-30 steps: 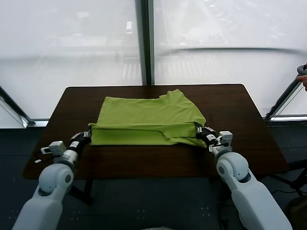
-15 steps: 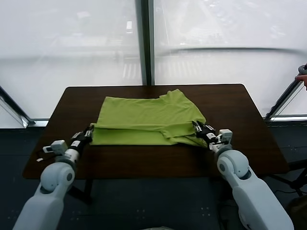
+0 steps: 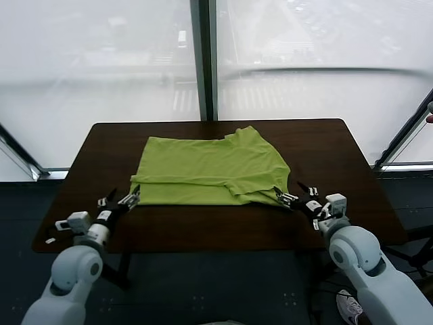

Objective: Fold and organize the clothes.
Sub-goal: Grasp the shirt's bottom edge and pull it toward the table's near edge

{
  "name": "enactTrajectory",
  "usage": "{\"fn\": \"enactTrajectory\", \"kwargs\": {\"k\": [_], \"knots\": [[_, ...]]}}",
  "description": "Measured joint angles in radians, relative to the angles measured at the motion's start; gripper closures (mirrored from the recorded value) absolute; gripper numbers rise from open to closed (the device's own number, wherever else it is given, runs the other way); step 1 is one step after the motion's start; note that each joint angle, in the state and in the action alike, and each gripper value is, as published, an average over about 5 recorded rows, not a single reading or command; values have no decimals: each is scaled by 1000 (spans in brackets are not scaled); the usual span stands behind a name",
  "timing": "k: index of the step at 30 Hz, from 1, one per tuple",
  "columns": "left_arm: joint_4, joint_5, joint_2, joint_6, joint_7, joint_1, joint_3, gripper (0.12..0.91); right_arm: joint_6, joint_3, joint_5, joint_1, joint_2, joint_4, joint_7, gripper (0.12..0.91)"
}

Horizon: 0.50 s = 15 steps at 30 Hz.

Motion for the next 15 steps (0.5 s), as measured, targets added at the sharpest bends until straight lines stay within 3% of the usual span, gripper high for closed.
{"fn": "enactTrajectory", "kwargs": {"k": [3, 9, 12, 15], "knots": [[-10, 9, -13, 0, -2, 23, 1, 123, -3, 1, -6, -13, -1, 3, 1, 215], [-20, 11, -26, 0, -3, 52, 4, 136, -4, 0, -12, -22, 4, -5, 2, 238], [-16, 14, -29, 1, -3, 57, 6, 243, -3, -3, -12, -21, 7, -10, 3, 276], [-7, 13, -28, 1, -3, 55, 6, 429, -3, -5, -12, -20, 7, -12, 3, 390]]}}
